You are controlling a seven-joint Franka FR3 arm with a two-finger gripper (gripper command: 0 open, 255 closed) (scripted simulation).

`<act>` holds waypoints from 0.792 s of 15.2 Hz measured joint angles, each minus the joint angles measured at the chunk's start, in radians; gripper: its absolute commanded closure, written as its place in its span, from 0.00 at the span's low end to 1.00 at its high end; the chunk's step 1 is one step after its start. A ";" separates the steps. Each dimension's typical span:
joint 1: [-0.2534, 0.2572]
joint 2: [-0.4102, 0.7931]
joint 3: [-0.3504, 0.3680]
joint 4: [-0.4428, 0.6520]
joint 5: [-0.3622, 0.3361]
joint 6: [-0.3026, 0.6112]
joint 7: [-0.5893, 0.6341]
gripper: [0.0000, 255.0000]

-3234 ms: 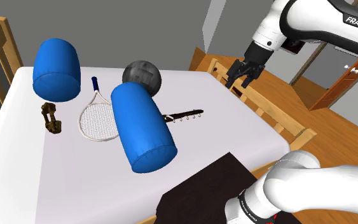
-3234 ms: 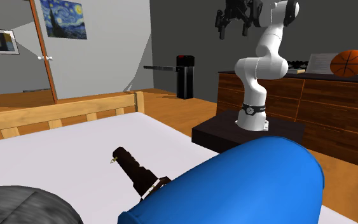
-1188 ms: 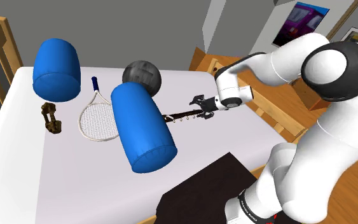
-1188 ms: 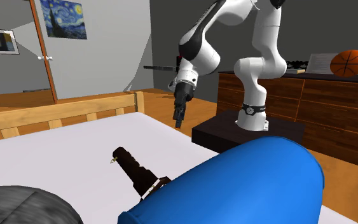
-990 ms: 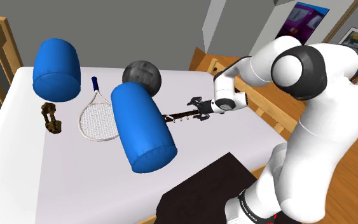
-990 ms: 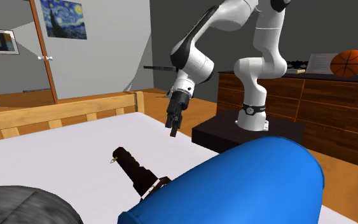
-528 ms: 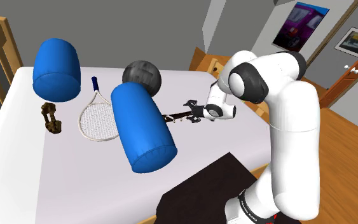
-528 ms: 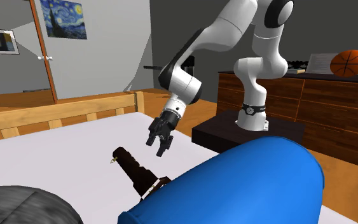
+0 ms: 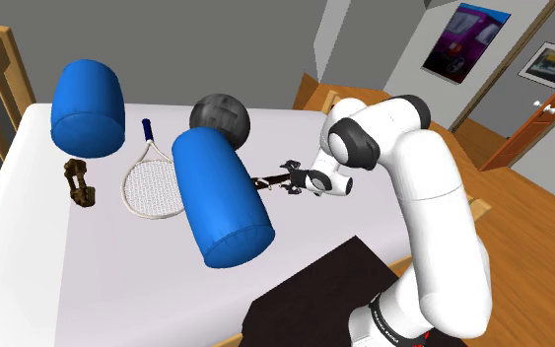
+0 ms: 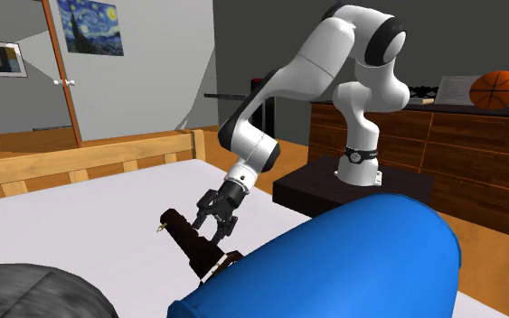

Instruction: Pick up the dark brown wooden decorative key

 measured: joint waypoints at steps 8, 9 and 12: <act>-0.021 0.060 0.019 0.038 0.039 -0.028 -0.015 1.00; -0.021 0.059 0.019 0.038 0.039 -0.028 -0.015 1.00; -0.019 0.058 0.019 0.036 0.042 -0.026 -0.016 1.00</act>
